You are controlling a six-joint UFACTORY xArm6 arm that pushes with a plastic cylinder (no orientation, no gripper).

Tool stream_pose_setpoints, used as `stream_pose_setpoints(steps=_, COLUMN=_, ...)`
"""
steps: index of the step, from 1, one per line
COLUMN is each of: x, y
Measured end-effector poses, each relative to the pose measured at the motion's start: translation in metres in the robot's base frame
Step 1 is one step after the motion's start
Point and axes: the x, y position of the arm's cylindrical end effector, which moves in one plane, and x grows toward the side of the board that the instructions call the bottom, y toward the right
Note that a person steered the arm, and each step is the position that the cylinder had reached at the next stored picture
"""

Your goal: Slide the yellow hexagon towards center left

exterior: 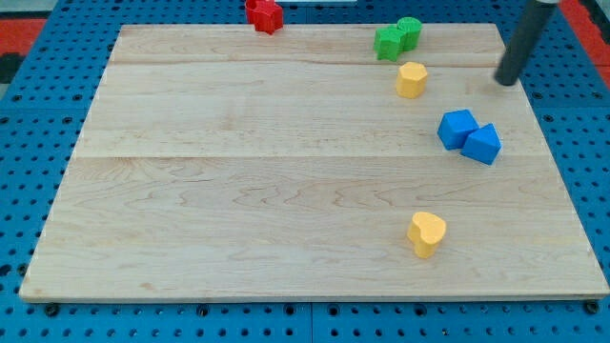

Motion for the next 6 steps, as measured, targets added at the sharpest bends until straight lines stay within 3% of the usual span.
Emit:
stream_pose_setpoints(steps=2, x=0.032, y=-0.261)
stream_pose_setpoints(steps=3, x=0.025, y=-0.289)
stream_pose_setpoints(steps=4, x=-0.018, y=-0.266)
stream_pose_setpoints(steps=5, x=-0.001, y=-0.337)
stream_pose_setpoints(steps=6, x=0.073, y=-0.395)
